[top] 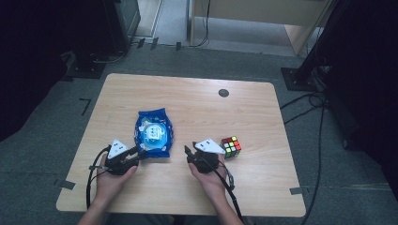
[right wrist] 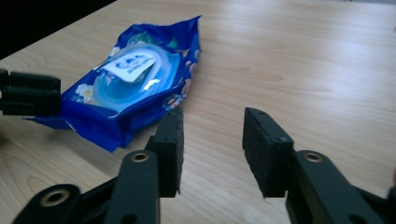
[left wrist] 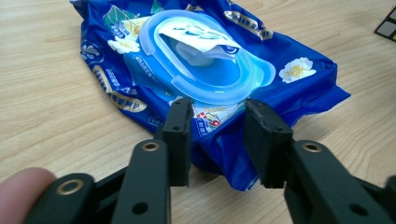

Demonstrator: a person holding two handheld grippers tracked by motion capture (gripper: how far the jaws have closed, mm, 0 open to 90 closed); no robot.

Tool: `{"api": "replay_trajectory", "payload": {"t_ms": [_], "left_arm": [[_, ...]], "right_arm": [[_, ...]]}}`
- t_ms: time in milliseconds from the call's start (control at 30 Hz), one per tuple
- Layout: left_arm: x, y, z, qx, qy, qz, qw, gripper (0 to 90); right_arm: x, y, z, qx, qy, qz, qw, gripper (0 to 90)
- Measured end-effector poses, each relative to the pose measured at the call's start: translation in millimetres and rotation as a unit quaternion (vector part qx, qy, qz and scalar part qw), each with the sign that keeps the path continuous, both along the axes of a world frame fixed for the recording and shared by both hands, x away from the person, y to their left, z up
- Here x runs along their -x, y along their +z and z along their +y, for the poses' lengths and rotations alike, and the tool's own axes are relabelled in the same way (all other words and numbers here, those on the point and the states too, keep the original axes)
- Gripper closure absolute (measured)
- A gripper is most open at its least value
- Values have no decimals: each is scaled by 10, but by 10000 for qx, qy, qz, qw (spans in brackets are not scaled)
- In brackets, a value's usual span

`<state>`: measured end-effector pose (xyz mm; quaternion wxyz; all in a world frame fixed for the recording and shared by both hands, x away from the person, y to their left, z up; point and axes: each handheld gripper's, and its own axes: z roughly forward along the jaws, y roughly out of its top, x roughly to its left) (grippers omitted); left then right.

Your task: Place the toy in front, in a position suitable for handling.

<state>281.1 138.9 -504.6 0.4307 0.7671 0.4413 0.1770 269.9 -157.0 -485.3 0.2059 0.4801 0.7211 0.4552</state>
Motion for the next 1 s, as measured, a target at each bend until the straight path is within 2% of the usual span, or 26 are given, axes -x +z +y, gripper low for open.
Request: {"api": "replay_trajectory", "payload": {"t_ms": [67,100,167,233,267,567,667,700,733,767,800,867,900,1000], "left_arm": [[-7,10,9,56,25,0,10000,565],[-32,9,25,99,101,74,9999,524],[-49,3,38,163,131,150,9997,486],[-79,-14,52,258,172,298,9991,485],[-96,-28,49,276,182,366,9988,486],[-132,-63,45,262,118,517,9983,493],[-134,-69,43,263,94,548,9981,502],[-134,-73,36,241,73,561,9981,503],[-134,-73,36,241,73,561,9981,503],[-136,-83,21,222,27,615,9979,503],[-139,-91,14,214,-36,674,9975,505],[-137,-99,3,234,-100,708,9972,509],[-120,-96,-19,159,-190,656,9975,509],[-97,-101,-59,153,-347,699,9968,509]], "right_arm": [[-9,-26,48,24,32,3,10000,704],[-33,-74,131,15,119,36,9999,751],[-67,-112,210,-24,178,70,9998,758],[-89,-129,250,-44,187,88,9998,758],[-132,-154,331,-61,179,97,9998,756],[-328,-117,664,-378,345,50,9987,759],[-360,-138,742,-279,447,99,9986,761],[-383,-194,804,-150,542,228,9982,777],[-383,-194,804,-150,542,228,9982,777],[-385,-263,839,-15,594,362,9976,799],[-379,-290,846,20,635,405,9972,809],[-367,-302,856,61,666,439,9968,814],[-340,-302,867,218,688,489,9962,827],[-302,-310,837,267,704,600,9954,833]]}}
